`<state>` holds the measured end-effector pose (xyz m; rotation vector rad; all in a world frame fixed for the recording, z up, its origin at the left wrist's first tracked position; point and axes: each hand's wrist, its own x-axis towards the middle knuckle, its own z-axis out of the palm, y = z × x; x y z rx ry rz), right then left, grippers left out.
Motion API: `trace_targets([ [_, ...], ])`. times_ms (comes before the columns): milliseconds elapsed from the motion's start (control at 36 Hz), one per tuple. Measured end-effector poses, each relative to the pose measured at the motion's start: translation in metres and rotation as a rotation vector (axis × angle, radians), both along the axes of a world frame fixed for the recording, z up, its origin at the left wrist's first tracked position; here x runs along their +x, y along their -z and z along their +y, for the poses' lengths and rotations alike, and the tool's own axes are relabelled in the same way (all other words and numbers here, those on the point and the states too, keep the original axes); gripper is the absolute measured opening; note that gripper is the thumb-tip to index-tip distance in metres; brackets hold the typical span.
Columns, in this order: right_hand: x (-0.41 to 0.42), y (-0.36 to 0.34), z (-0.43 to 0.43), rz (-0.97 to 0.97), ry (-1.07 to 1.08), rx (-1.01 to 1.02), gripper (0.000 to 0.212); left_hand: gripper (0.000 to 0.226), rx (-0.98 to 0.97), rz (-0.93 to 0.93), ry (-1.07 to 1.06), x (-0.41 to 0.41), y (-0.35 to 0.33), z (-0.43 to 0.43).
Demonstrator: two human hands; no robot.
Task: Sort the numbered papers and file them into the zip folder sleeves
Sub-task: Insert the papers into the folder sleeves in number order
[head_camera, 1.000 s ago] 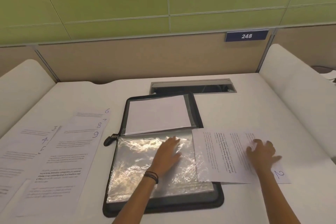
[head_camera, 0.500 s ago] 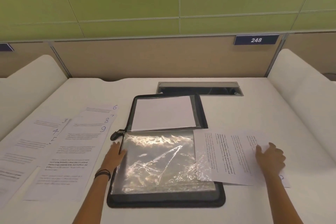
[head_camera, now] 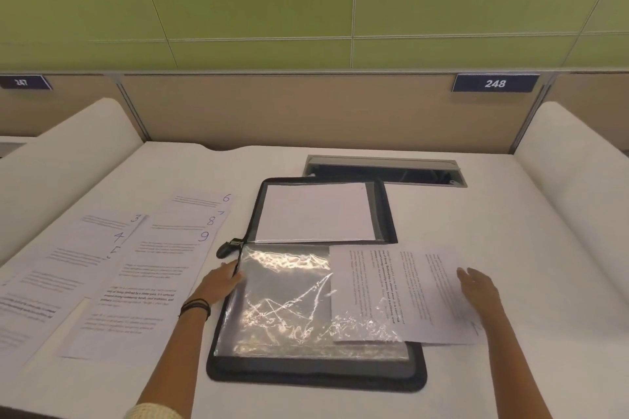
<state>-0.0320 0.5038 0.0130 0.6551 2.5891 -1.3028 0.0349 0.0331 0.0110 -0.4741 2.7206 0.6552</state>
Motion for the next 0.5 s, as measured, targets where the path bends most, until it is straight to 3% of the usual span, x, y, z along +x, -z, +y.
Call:
trace_targets([
  [111,-0.004,-0.003,-0.01,-0.003,-0.029,-0.088,0.047,0.043,0.001,-0.026,0.014,-0.002,-0.003,-0.001],
  [222,-0.005,-0.002,-0.016,-0.02,-0.103,-0.166,0.027,0.043,0.038,-0.019,-0.004,-0.002,-0.01,0.001],
  [500,-0.007,-0.004,-0.029,-0.018,-0.22,-0.192,0.024,0.043,-0.017,-0.036,-0.022,-0.008,-0.006,-0.002],
])
